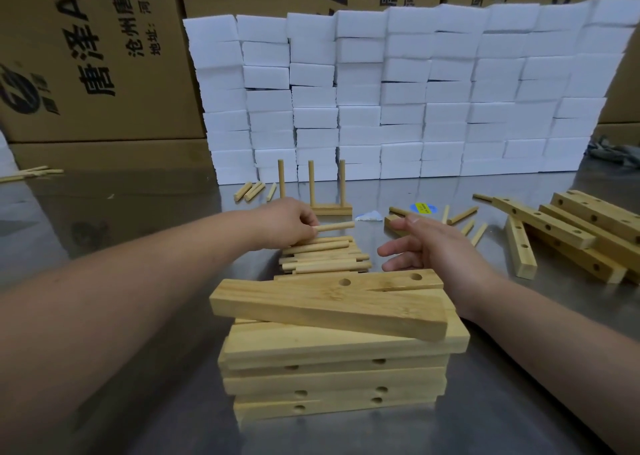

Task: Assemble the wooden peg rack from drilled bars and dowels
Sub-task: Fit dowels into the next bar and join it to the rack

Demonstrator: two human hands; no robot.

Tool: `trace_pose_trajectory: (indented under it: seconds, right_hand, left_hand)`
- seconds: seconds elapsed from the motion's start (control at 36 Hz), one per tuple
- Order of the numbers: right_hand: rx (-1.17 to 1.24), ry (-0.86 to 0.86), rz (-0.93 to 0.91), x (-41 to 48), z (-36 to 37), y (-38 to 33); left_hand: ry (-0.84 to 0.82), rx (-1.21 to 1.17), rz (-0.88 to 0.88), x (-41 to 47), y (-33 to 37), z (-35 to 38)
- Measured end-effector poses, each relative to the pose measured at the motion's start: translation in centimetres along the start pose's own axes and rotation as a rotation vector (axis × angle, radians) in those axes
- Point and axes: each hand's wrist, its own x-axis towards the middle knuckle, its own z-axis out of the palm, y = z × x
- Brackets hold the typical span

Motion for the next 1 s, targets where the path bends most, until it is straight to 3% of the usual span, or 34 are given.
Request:
trace_pose_trajectory:
  seconds: [0.28, 0.5, 0.64, 0.81, 0.89, 1.0]
  right_hand:
    - [-0.099, 0.020, -0.088, -0.1, 0.3, 0.3]
    - [-0.184, -0.042, -0.191, -0.7, 0.5, 0.1]
    - [-0.195, -0.048, -0.142, -0.5, 0.5, 0.2]
    - [-0.145, 0.013, -0.125, -0.2, 0.4, 0.3]
    - [-0.098, 0.043, -0.131, -0.1, 0.3, 0.3]
    - [-0.062, 0.037, -0.138, 0.0, 0.1, 0.4]
  left_hand:
    - [0.183, -0.269, 0.090, -3.5, 2.2, -1.0]
    - [0.119, -0.402, 0.093, -5.5, 3.1, 0.1]
    - [0.097, -0.393, 0.106, -5.6, 3.3, 0.5]
    - [0.042, -0.277, 0.064, -7.1, 4.4, -1.8]
    - [0.041, -0.214, 0.134, -9.5, 5.9, -5.0]
    - [-0.038, 0.114, 0.234, -13.3, 8.6, -6.9]
